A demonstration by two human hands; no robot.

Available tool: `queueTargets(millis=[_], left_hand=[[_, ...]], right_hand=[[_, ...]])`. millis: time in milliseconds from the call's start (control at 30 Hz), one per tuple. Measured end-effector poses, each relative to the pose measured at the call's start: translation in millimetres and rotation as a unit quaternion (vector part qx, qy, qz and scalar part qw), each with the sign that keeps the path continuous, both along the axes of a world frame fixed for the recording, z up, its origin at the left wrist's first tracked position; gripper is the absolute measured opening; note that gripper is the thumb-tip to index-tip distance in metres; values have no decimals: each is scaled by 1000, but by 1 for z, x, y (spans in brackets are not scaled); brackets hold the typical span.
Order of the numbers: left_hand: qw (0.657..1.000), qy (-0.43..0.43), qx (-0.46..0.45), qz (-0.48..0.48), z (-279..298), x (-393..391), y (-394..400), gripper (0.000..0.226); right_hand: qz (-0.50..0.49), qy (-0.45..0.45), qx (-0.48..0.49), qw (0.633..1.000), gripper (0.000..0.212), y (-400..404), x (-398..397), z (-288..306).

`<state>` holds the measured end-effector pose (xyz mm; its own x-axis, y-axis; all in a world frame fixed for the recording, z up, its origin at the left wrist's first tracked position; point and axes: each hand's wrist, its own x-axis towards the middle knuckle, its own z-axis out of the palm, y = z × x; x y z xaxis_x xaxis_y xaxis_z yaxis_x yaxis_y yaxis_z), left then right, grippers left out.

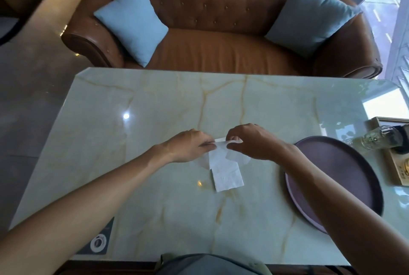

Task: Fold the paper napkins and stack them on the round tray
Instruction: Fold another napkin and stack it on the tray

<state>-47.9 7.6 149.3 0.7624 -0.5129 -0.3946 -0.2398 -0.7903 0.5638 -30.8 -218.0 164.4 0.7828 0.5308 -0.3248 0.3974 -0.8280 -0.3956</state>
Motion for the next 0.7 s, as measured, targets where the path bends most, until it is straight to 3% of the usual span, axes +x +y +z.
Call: queueTargets(millis=[700], left_hand=[[996,8,-41,74,-5,10,42,26]], right_hand=[[-76,22,-16,997,22,-29,7,-3]])
